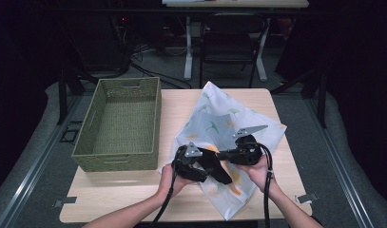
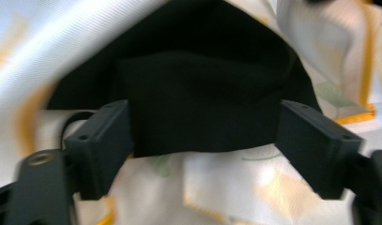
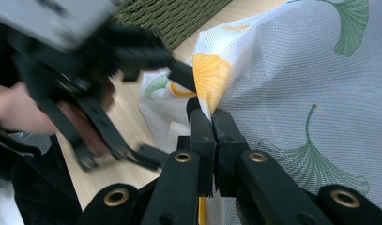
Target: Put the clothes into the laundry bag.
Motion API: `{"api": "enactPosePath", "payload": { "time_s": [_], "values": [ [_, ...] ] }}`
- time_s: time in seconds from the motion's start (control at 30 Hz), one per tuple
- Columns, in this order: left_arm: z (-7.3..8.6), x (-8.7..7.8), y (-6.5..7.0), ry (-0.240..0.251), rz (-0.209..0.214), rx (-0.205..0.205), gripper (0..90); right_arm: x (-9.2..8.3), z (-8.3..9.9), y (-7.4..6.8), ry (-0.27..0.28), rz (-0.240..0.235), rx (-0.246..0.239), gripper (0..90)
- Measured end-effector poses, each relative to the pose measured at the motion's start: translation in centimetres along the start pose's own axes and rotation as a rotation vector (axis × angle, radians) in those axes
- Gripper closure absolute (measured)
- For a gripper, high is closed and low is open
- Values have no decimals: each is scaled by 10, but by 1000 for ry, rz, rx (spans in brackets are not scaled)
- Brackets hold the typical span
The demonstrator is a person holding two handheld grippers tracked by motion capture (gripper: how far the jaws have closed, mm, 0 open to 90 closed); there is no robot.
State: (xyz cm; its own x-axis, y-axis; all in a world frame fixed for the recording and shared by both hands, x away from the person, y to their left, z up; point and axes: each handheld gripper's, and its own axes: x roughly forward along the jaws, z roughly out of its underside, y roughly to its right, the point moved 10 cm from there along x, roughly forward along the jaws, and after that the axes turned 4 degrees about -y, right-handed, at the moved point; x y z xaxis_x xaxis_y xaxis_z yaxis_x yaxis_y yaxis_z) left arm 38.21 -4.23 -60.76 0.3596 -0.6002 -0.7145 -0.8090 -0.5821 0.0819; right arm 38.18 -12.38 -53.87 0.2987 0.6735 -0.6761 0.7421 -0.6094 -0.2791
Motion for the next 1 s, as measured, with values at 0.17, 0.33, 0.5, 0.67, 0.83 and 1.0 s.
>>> {"api": "enactPosePath", "payload": {
  "time_s": [0.17,0.33,0.5,0.67,0.83,1.0],
  "values": [
    [-2,23,-12,16,-42,-33,288,-1,1,0,0,-3,3,886],
    [-2,35,-19,25,-36,-59,666,1,2,-2,-3,-17,5,887],
    [-10,36,-20,69,-27,-72,848,0,1,-4,0,-22,4,887],
    [-34,29,-33,188,-79,-122,853,-5,-1,-7,19,-27,0,887],
    [-48,23,-41,263,-125,-146,853,-8,-2,-6,32,-36,8,887],
    [-42,33,-45,226,-154,-135,842,-6,0,-3,23,-34,19,887]
  ]
}}
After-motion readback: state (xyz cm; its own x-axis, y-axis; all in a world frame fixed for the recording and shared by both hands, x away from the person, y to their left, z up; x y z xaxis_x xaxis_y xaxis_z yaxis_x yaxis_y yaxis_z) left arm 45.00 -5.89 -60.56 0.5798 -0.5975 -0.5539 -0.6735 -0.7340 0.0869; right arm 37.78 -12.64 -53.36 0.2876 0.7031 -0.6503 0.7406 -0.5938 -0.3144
